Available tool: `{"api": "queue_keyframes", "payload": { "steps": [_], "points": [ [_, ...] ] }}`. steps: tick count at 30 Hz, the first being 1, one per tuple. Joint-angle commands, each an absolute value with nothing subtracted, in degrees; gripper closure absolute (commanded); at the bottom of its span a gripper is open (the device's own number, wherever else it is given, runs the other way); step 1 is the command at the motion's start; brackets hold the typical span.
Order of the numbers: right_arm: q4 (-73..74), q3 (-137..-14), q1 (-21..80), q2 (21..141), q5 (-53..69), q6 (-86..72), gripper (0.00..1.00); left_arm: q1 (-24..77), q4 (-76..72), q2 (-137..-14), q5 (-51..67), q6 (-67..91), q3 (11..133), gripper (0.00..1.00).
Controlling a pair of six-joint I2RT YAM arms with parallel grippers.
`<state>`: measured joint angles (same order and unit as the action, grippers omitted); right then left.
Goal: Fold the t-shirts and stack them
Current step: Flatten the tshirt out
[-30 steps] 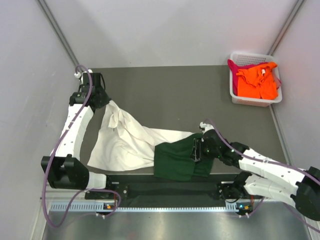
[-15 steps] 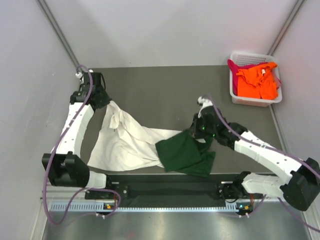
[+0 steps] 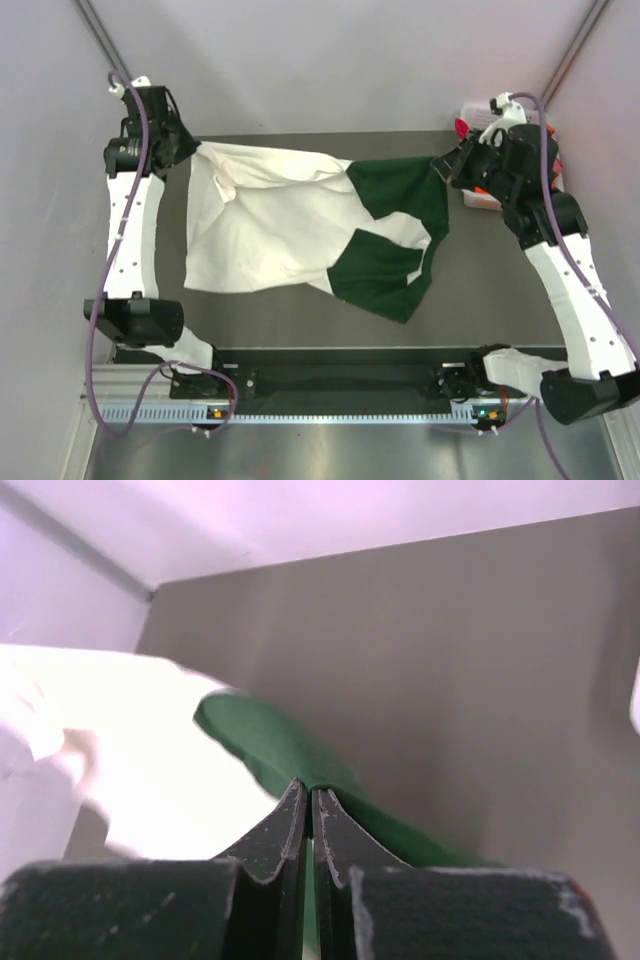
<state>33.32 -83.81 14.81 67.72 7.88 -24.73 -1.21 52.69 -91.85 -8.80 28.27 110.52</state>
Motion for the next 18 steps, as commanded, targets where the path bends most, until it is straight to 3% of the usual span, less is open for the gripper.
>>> {"api": "queue_keyframes", "payload": {
  "steps": [1,8,18],
  "points": [
    [38.41,-82.46,14.41,62.94,13.96,-23.03,1.00,-1.67,54.50,-85.88,-9.15,27.25,109.36,1.00],
    [40.33,-68.82,14.41,47.91,17.05,-23.47,1.00,-1.58,48.78,-72.09,-7.21,27.95,89.41,1.00],
    [44.48,-74.09,14.41,44.56,9.67,-21.09,1.00,-1.67,51.15,-71.01,-5.28,26.02,91.40,1.00]
  ]
}}
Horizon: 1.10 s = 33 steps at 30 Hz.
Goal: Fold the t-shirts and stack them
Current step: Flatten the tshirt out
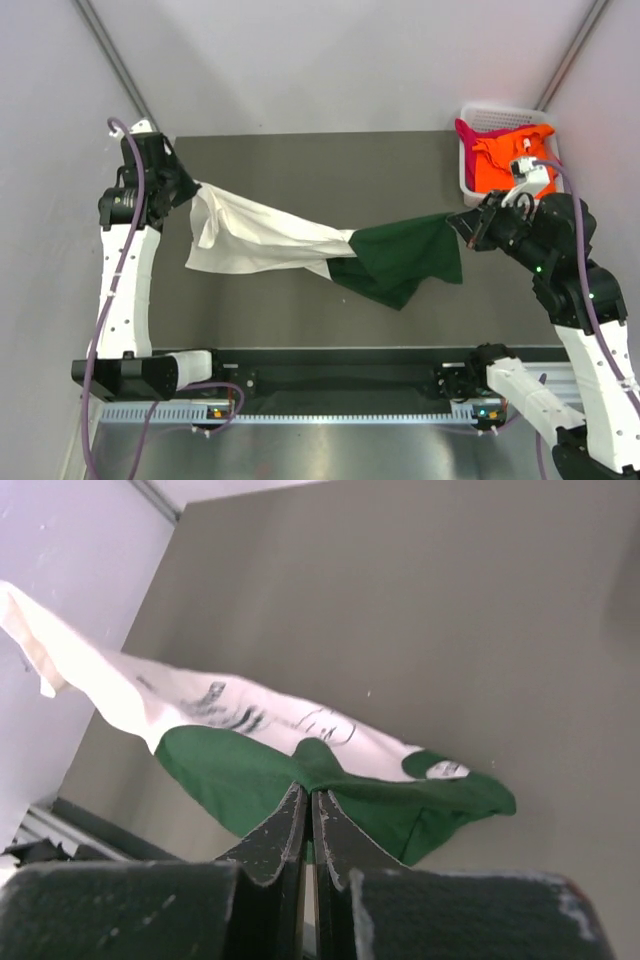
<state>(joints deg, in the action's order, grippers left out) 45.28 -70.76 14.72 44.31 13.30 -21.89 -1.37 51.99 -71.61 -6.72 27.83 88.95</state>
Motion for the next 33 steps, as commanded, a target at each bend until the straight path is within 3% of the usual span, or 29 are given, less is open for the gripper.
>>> {"api": "queue_keyframes", "payload": {
  "steps": [1,7,12,22,33],
  "points": [
    [43.52,-74.35,14.41,45.69,9.23,-21.18,1.00,-1.58,51.41,-72.67,-5.01,25.75,91.93,1.00],
    [39.65,-69.90,14.41,50.62,12.38,-22.76,1.00,-1.67,50.71,-80.32,-1.95,25.22,91.58,1.00],
    [37.27,-63.38,14.50,48.00,15.29,-23.82,1.00,-1.67,50.36,-80.69,-0.26,24.79,88.51,1.00],
    [40.88,-54.95,14.41,36.04,10.03,-22.67,1.00,-1.58,42.99,-62.24,-1.67,27.59,69.46,1.00],
    [15.85,-40.17,14.07,54.36,9.14,-30.05,1.00,-1.67,22.69,-75.83,5.98,39.99,56.43,1.00]
  ]
}}
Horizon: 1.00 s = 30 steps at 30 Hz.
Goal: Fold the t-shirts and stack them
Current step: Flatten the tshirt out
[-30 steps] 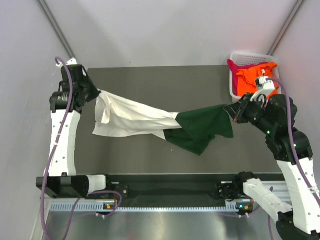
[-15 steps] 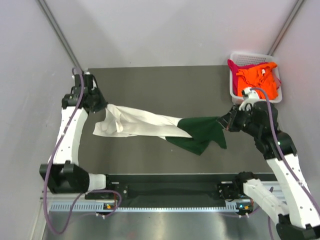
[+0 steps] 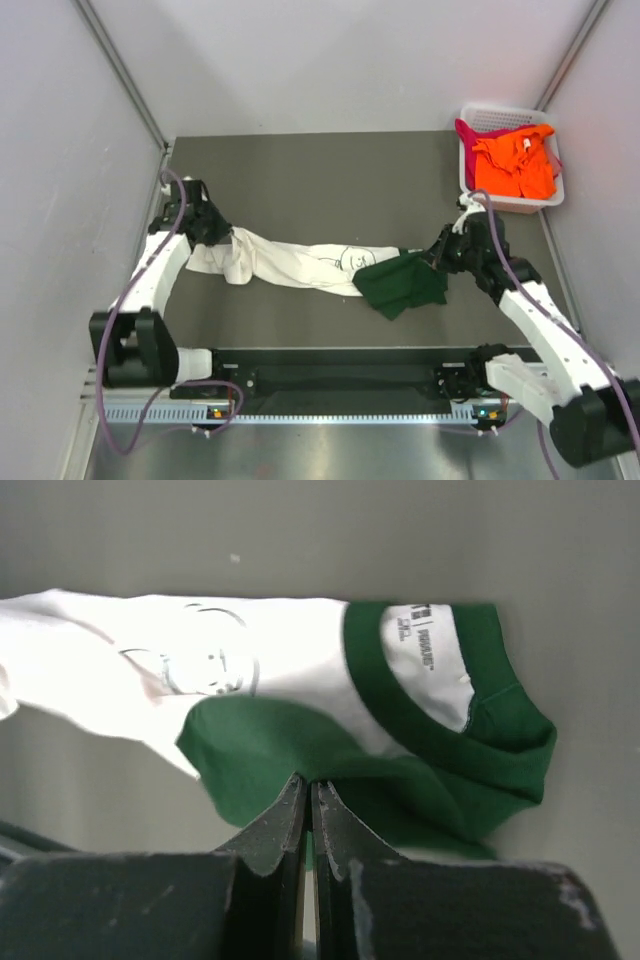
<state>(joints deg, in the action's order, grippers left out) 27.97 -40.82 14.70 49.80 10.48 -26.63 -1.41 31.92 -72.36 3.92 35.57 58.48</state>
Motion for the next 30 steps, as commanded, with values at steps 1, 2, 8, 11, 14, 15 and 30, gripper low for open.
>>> {"api": "queue_keyframes", "payload": {
  "steps": [1,2,8,11,14,15,30],
  "points": [
    [14.52,-40.86,13.71,56.75,8.44,-30.32,1.00,-1.67,20.94,-79.50,6.15,40.25,57.21,1.00],
    [13.46,-41.83,13.54,59.30,8.18,-30.32,1.00,-1.67,20.74,-81.45,6.15,40.60,58.26,1.00],
    [12.30,-51.50,11.60,74.70,9.14,-29.80,0.88,-1.32,24.60,-96.67,5.71,40.52,70.13,1.00],
    [13.09,-51.07,11.08,74.45,8.88,-28.83,0.36,-1.32,25.22,-97.56,5.36,39.38,70.75,0.68],
    [14.49,-47.91,10.99,70.50,7.12,-28.04,0.29,-1.23,25.05,-93.35,2.12,38.85,67.77,0.43],
    [16.42,-46.51,10.99,68.23,4.33,-27.60,0.30,-1.23,25.22,-90.73,0.63,38.50,66.37,0.38],
    [30.06,-25.06,11.16,39.65,-7.99,-40.59,0.40,-2.29,29.27,-68.30,-7.74,45.09,56.60,0.07]
  ]
}}
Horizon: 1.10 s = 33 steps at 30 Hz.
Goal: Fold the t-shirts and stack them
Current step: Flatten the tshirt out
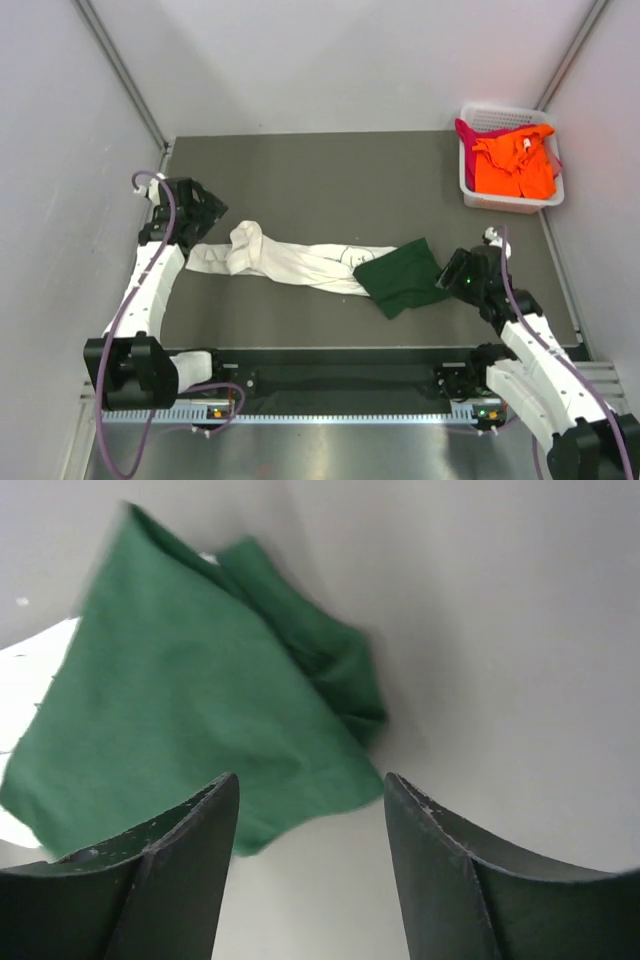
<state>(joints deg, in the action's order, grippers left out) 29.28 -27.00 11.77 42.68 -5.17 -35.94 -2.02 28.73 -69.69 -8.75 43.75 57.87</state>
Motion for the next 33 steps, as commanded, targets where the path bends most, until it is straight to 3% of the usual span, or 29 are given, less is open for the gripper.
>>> {"api": "queue_keyframes", "payload": {
  "steps": [1,17,19,20,21,23,27,33],
  "points": [
    [29.36,-23.05,11.08,38.16,-8.52,-40.95,0.40,-2.29,29.09,-67.33,-7.13,44.74,56.08,0.07],
    [23.20,-18.99,11.16,43.86,-7.29,-44.73,0.51,-2.29,32.25,-64.16,-5.27,40.43,55.46,0.06],
    [22.68,-18.55,11.16,42.98,-6.95,-45.00,0.59,-2.28,32.34,-63.37,-5.19,40.25,55.37,0.05],
    [22.59,-18.54,11.08,42.80,-6.77,-45.00,0.68,-2.29,32.17,-63.20,-5.01,40.08,55.28,0.05],
    [22.76,-18.98,11.16,42.54,-6.59,-44.91,0.86,-2.29,32.08,-62.58,-4.66,39.90,54.94,0.05],
    [23.90,-20.30,11.16,42.19,-5.98,-44.65,0.98,-2.29,30.86,-62.32,-1.70,39.12,54.41,0.05],
    [28.02,-26.17,11.08,38.86,-4.66,-43.95,1.00,-2.20,29.00,-63.01,7.88,37.09,53.00,0.05],
    [36.29,-35.92,10.72,33.50,-7.20,-42.81,1.00,-1.15,29.26,-63.46,10.55,35.95,51.16,0.06]
  ]
}}
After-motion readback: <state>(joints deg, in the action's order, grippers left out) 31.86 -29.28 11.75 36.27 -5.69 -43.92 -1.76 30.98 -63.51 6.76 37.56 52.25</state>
